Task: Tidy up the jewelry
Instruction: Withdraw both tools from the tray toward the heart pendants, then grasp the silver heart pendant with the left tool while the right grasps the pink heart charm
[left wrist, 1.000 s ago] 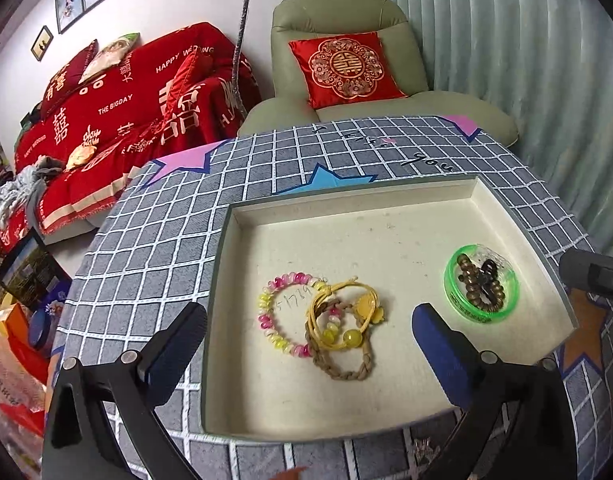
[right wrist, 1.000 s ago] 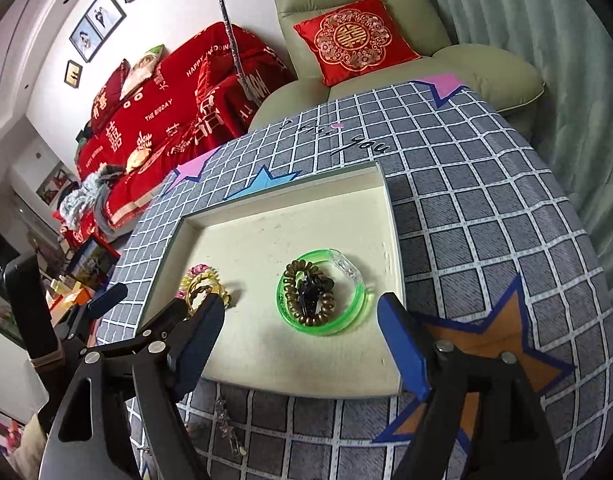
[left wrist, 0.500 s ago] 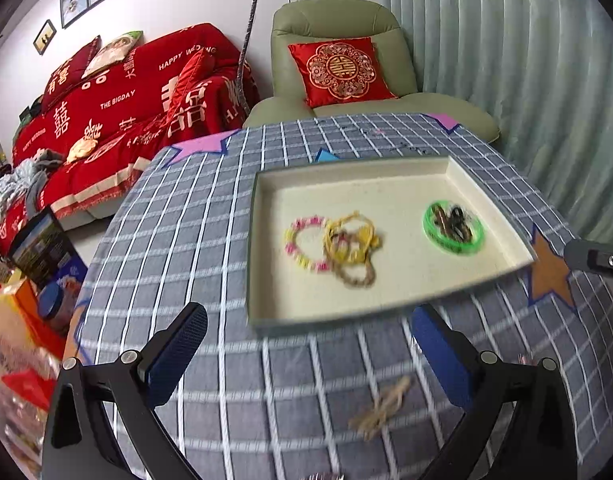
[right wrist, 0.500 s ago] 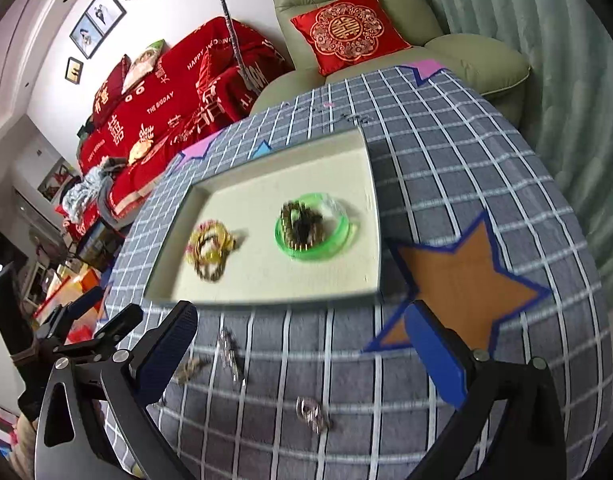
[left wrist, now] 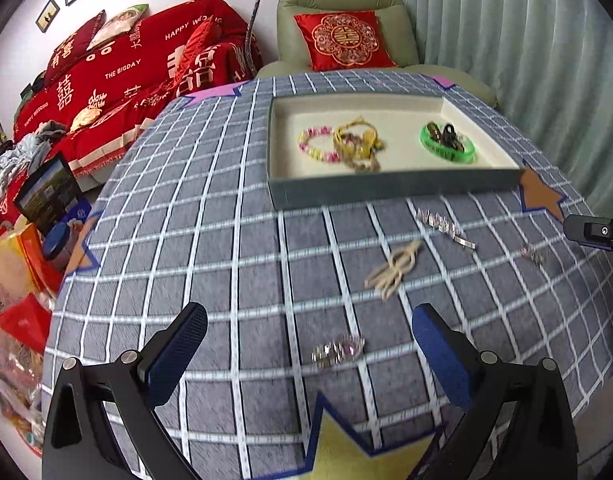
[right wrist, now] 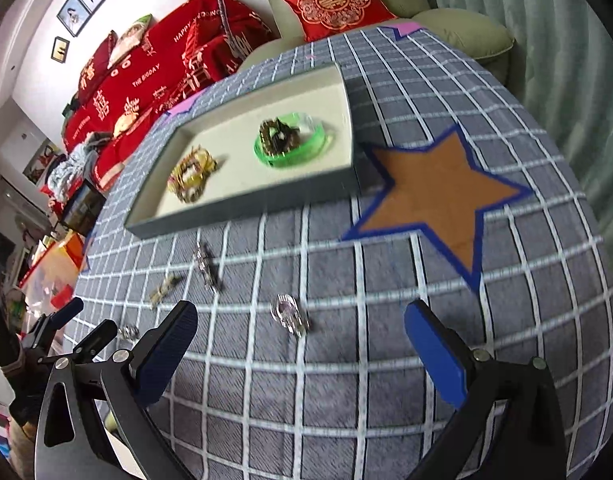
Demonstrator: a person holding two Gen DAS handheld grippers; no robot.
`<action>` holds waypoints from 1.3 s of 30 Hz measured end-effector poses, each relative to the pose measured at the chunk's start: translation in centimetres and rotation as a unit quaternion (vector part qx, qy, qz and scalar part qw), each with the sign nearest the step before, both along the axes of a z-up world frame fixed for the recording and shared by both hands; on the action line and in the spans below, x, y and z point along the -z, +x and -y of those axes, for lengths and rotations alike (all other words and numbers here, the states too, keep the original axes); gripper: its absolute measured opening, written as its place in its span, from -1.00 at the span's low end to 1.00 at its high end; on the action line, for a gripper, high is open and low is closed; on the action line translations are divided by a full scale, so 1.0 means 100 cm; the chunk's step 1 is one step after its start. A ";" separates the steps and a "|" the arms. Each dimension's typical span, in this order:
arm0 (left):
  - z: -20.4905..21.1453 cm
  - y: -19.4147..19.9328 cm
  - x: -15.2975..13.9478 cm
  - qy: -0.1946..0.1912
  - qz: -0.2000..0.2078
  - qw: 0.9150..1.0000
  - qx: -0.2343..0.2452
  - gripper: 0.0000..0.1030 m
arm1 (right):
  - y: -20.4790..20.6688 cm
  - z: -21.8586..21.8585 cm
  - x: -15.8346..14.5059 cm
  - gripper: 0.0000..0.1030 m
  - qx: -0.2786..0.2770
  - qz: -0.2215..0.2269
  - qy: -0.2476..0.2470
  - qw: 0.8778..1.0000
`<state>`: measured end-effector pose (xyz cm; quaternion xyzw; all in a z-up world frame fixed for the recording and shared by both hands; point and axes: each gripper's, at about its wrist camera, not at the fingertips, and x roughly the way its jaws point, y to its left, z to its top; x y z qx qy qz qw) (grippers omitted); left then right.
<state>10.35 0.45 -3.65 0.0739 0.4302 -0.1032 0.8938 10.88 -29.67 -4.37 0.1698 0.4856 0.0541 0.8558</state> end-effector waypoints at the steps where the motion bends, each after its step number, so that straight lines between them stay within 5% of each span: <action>1: 0.000 -0.002 0.002 0.001 -0.001 1.000 0.000 1.00 | -0.002 0.000 0.002 1.00 -0.001 -0.002 -0.003 1.000; 19: -0.005 -0.001 0.017 -0.012 -0.019 1.000 -0.019 1.00 | 0.000 -0.023 0.013 0.99 -0.034 -0.006 -0.068 0.997; 39: 0.002 -0.002 0.028 -0.004 -0.027 0.999 0.018 0.73 | 0.017 -0.059 0.023 0.49 -0.091 0.002 -0.180 0.979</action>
